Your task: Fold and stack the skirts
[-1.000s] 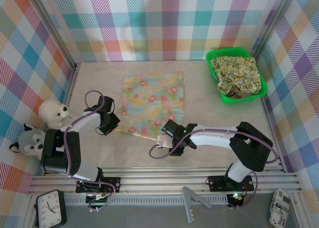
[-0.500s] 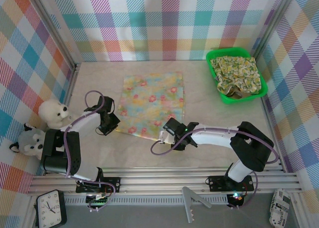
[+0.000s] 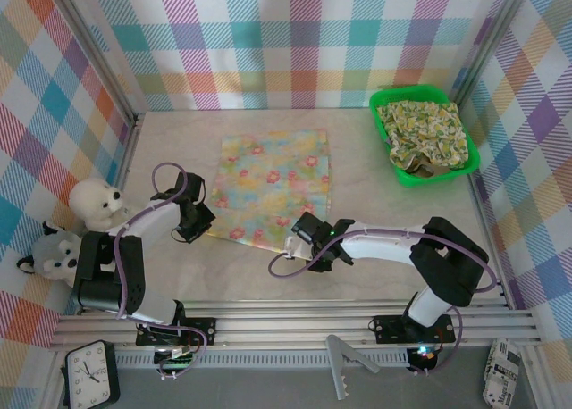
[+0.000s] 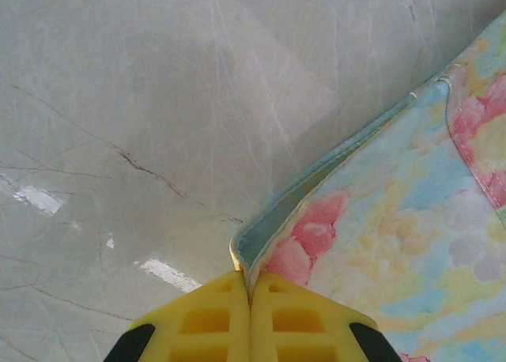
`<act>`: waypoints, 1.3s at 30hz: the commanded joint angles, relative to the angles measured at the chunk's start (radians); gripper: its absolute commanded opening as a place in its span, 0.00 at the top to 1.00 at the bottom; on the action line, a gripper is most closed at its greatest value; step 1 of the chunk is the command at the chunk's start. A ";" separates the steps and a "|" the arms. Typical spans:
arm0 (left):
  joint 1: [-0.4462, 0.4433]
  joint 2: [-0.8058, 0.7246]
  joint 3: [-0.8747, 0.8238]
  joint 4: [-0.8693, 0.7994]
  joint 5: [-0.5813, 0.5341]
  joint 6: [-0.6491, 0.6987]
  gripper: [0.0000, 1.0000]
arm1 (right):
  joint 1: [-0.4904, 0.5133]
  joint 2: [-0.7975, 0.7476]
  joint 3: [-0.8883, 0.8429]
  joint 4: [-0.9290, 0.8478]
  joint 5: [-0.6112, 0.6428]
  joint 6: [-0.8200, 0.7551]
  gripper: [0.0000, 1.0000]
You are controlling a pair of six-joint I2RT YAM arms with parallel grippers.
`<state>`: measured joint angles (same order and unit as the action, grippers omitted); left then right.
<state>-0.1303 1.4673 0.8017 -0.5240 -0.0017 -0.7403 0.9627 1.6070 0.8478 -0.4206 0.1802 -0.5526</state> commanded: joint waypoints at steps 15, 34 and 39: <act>-0.095 -0.355 0.168 -0.381 -0.229 -0.095 1.00 | -0.080 -0.411 0.087 -0.282 -0.271 0.165 1.00; -0.057 0.038 0.654 -0.263 -0.210 0.085 1.00 | -0.490 -0.104 0.462 -0.002 -0.501 0.027 1.00; -0.052 0.014 0.610 -0.271 -0.195 0.061 1.00 | -0.497 -0.093 0.473 -0.020 -0.541 0.015 1.00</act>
<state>-0.1932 1.5173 1.4231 -0.7868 -0.1955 -0.6830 0.4706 1.5272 1.2789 -0.4438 -0.2752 -0.5060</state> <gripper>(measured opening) 0.046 0.054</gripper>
